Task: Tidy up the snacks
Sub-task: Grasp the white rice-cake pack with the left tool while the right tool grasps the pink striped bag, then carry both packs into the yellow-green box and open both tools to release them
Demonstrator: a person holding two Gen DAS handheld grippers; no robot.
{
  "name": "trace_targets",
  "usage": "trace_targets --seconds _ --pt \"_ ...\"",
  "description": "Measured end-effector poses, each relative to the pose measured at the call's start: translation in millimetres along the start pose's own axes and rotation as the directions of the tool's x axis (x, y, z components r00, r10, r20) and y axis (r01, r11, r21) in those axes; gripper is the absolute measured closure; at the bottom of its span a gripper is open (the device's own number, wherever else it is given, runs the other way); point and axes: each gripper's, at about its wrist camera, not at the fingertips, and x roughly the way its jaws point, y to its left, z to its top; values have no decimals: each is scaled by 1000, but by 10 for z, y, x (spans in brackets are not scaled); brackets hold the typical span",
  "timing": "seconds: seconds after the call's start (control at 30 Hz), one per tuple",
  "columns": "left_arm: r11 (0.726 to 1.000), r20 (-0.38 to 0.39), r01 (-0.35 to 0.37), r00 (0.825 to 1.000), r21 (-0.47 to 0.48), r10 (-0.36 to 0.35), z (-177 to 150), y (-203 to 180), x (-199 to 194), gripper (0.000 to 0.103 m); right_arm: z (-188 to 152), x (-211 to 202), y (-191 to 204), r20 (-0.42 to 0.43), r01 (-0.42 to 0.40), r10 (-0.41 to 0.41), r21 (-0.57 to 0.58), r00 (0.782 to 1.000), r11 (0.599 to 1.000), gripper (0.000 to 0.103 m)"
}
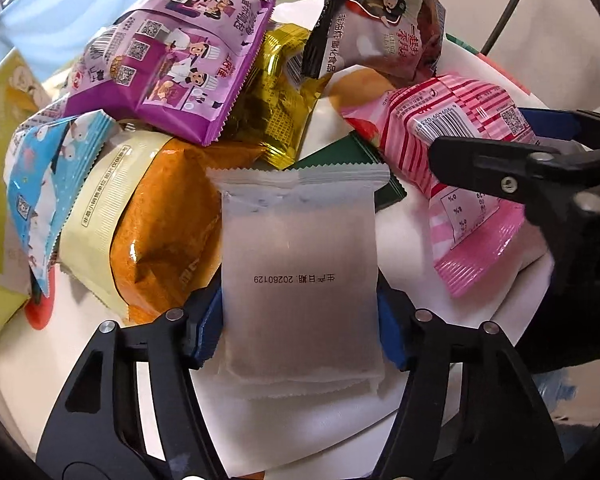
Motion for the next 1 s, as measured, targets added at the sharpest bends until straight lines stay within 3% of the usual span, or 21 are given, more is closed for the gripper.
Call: trace_targets --seconds 0.2,0.4,0.47,0.67,1.0 --pt "1000 -7 9 1000 2 -9 -3 82 -37 43 26 115 23 -19 9 -9 -12 1000 1000 5" --pt "1000 -5 18 1000 -13 -18 -227 -103 -208 43 9 164 11 -17 30 -31 -16 999 999 7" --pt "1000 -4 19 1000 -13 -19 -274 -165 -271 43 3 168 18 -17 26 -26 -26 1000 999 17" --pt "1000 10 11 1000 -19 -11 -314 -231 -480 43 -47 140 63 -29 5 -6 -31 1000 999 34" --pt "996 41 18 999 -87 -14 -306 -178 -1027 43 -117 -196 48 -26 -5 5 -23 1000 1000 37"
